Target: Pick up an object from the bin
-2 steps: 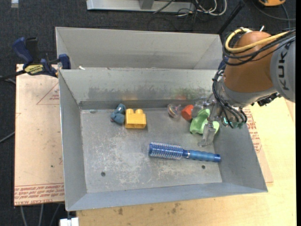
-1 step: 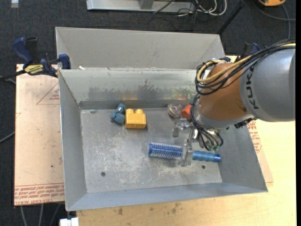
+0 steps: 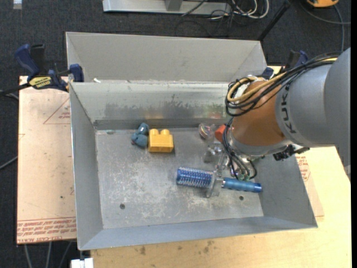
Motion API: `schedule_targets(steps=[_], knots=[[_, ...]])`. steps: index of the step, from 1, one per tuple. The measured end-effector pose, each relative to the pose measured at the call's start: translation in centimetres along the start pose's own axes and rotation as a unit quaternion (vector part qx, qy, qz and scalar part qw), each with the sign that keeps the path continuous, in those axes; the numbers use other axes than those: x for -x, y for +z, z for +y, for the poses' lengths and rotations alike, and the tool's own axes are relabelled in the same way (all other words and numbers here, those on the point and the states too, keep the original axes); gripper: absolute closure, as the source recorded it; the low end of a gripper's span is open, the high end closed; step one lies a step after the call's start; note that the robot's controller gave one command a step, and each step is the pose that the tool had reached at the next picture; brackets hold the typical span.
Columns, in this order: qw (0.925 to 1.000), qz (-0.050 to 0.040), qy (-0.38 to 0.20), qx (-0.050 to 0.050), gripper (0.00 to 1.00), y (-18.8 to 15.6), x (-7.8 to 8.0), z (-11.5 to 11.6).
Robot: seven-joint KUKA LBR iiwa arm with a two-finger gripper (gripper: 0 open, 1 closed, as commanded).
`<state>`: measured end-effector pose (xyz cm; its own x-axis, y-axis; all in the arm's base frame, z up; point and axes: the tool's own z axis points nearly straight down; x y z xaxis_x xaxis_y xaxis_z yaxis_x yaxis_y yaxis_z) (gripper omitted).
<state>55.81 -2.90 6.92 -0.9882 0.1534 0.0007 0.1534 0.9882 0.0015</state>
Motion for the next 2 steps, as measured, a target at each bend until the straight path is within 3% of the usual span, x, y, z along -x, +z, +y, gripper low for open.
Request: schedule_targets(steps=[1,2], knots=[[1.0000,0.0003,0.000,0.000,1.00,0.0,0.0,0.1],[0.9990,-0.0049,-0.045,0.000,1.00,-16.9,-0.4,-0.1]])
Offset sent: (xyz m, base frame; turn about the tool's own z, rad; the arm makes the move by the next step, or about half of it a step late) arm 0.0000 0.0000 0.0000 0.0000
